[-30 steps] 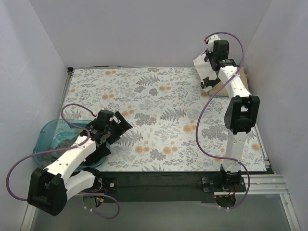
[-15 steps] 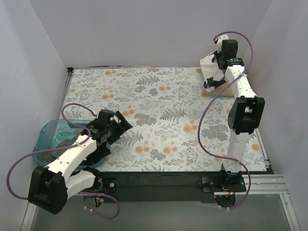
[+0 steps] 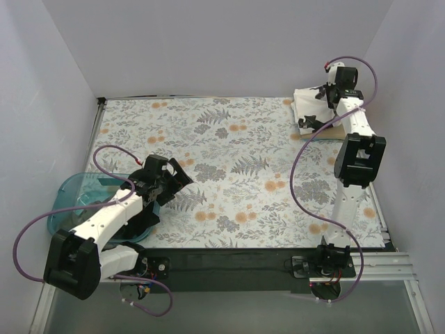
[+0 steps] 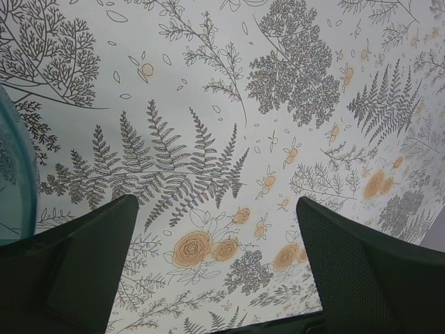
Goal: Fold and stack the t-shirts
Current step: Neatly place the folded tshirt to the corner
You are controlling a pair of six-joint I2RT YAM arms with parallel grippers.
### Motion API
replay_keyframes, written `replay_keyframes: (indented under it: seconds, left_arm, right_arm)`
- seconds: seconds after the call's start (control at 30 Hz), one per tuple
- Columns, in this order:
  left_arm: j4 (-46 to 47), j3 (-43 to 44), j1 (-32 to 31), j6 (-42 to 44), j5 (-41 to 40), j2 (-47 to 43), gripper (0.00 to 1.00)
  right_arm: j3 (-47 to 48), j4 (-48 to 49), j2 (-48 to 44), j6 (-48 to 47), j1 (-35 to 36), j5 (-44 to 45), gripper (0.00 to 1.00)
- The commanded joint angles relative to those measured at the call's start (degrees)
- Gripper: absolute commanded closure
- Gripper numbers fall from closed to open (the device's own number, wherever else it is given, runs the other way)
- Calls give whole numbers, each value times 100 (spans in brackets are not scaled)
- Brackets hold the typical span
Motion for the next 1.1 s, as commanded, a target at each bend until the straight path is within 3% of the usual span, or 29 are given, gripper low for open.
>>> replay_keyframes:
  seconds: [0.0, 0.2, 0.33, 0.4, 0.43, 0.5, 0.53, 0.87, 1.07]
  left_arm:
    - [10, 153, 5, 130, -61, -6, 2]
    - [36, 179, 5, 200, -105, -15, 2]
    - [36, 179, 5, 209, -113, 3, 2]
    - [27, 188, 5, 209, -113, 29, 2]
    - [27, 197, 5, 209, -113, 46, 2]
    - [1, 258, 5, 209, -113, 64, 2]
    - [-17, 284, 5, 218, -122, 73, 2]
    - [-218, 513, 5, 367, -324, -208, 2]
    - [-201, 452, 5, 446, -123, -436, 2]
  right_arm:
    - [231, 538, 86, -11, -208, -187, 99]
    - [64, 802, 323, -2, -436, -232, 97]
    - [73, 934, 447, -55, -498, -92, 86]
    - [64, 969, 499, -55, -516, 57, 61]
    - [64, 1013, 508, -21, -516, 276, 38]
    - [55, 1031, 500, 93, -516, 453, 5]
    - [55, 1022, 474, 103, -516, 471, 2]
    - [-796, 1022, -965, 937, -463, -644, 2]
    - [-2377, 1145, -2528, 1807, -217, -1057, 2]
